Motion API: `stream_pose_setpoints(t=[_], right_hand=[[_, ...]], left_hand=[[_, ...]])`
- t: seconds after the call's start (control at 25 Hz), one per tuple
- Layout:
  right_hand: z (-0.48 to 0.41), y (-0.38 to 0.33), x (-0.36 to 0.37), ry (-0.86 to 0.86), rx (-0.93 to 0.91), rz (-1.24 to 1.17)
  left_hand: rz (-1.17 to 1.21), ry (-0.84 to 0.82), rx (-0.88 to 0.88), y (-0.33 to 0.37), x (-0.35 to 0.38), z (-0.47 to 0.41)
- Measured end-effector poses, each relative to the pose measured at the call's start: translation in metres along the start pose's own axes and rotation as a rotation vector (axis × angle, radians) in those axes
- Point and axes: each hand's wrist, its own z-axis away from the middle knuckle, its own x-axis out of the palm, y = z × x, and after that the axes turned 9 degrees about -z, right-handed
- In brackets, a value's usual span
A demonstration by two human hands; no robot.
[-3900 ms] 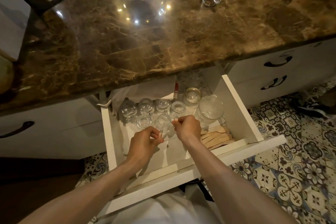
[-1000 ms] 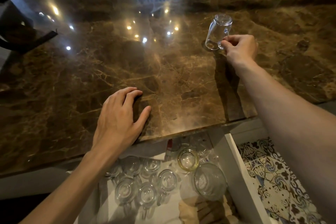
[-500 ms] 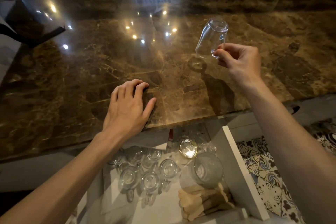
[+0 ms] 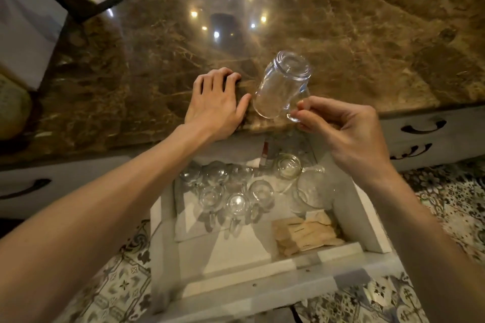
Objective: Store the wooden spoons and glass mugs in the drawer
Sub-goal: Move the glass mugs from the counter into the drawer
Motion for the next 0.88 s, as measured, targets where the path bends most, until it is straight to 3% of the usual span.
stream_pose_setpoints(t=[0.36,0.88], right_hand=[[0.089,0.029,0.05,-0.453,0.075,0.031],[0.108,0.085,0.104,-0.687,0.199,0.213]], left_hand=[[0.061,-0.003,0.007,-0.001,0.002,-0.001],[0.057,0.011,-0.003,-0.003,0.006,-0.001]])
